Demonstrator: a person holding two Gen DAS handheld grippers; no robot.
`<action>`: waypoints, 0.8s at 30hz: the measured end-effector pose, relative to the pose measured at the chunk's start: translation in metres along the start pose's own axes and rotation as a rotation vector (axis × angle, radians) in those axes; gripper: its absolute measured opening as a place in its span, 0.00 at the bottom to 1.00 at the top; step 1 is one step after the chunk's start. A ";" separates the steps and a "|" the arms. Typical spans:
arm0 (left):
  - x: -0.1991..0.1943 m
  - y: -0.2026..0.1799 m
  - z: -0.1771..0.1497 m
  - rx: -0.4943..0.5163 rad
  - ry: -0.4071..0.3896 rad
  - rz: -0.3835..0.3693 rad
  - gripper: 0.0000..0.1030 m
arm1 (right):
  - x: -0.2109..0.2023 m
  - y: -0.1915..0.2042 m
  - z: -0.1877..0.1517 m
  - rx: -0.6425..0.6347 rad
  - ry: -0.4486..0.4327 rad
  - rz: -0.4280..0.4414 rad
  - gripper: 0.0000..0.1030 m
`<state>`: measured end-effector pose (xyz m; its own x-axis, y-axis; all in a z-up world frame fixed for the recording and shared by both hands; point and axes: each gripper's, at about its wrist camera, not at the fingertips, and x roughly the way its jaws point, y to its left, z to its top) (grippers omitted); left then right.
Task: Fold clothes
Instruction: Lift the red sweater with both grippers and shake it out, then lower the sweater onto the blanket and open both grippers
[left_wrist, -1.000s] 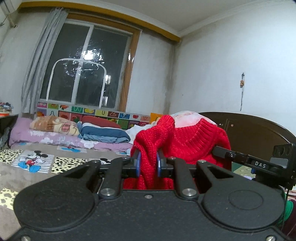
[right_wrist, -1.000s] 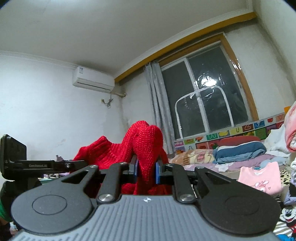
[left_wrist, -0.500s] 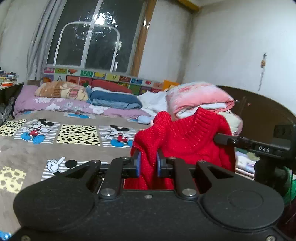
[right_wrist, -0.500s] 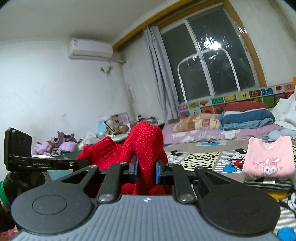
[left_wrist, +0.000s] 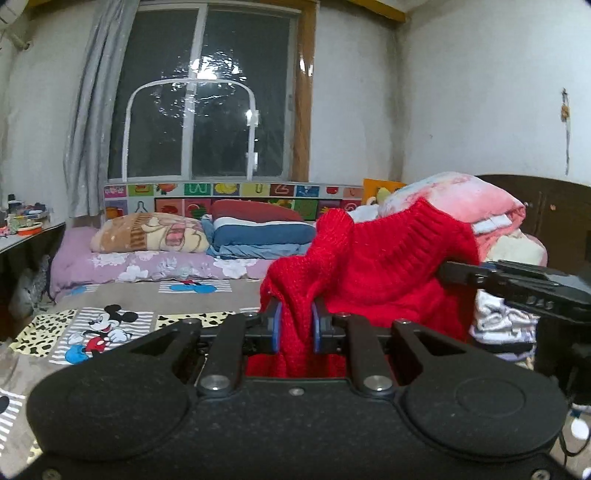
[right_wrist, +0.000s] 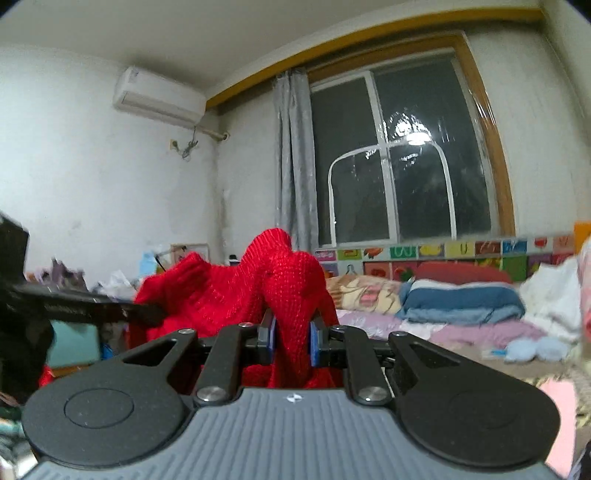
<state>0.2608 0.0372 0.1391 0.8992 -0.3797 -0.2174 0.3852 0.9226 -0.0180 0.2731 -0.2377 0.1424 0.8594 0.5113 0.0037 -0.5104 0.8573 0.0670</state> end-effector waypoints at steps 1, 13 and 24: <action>-0.005 -0.001 -0.014 0.006 0.007 -0.003 0.13 | -0.004 0.003 -0.012 -0.004 0.009 0.005 0.18; -0.121 -0.066 -0.223 0.035 0.209 -0.008 0.13 | -0.131 0.072 -0.198 0.073 0.236 0.077 0.22; -0.179 -0.079 -0.266 -0.027 0.421 -0.109 0.33 | -0.228 0.118 -0.237 0.184 0.381 0.128 0.46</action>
<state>0.0147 0.0503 -0.0797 0.6884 -0.4194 -0.5918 0.4626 0.8823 -0.0872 0.0101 -0.2391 -0.0874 0.6991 0.6279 -0.3420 -0.5685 0.7783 0.2667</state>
